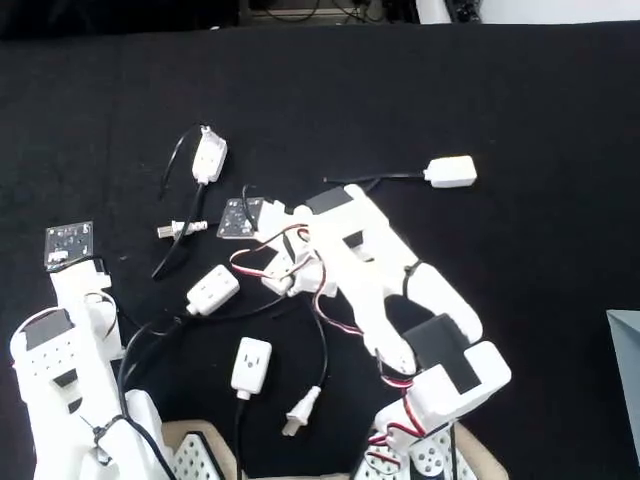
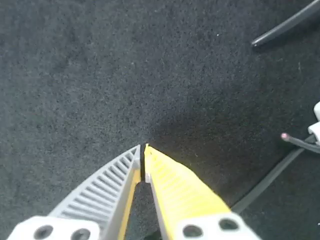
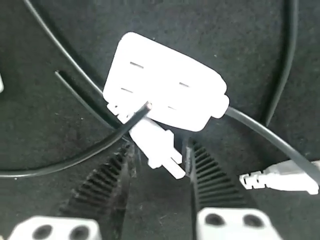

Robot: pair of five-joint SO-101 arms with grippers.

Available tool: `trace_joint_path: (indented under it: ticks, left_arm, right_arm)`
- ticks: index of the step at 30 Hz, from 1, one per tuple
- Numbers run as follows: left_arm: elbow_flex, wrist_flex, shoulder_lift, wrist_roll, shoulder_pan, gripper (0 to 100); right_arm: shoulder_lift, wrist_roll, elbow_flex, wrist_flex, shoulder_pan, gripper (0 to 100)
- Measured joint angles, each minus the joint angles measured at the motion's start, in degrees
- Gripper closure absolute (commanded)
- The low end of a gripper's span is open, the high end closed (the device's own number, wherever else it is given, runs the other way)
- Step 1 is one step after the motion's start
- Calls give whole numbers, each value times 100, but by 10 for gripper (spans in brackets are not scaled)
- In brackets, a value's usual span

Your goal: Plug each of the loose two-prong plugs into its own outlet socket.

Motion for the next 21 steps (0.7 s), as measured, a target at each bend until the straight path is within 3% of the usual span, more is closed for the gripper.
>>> trace_joint_path:
  ticks: [10, 15, 21]
  left_arm:
    - [0, 0, 0, 0, 0, 970]
    - [0, 0, 0, 0, 0, 970]
    - [0, 0, 0, 0, 0, 970]
  right_arm:
    - [378, 0, -9, -18, -105, 848]
    - [413, 0, -88, -9, -105, 991]
    - [387, -9, -527, 404, -9, 986]
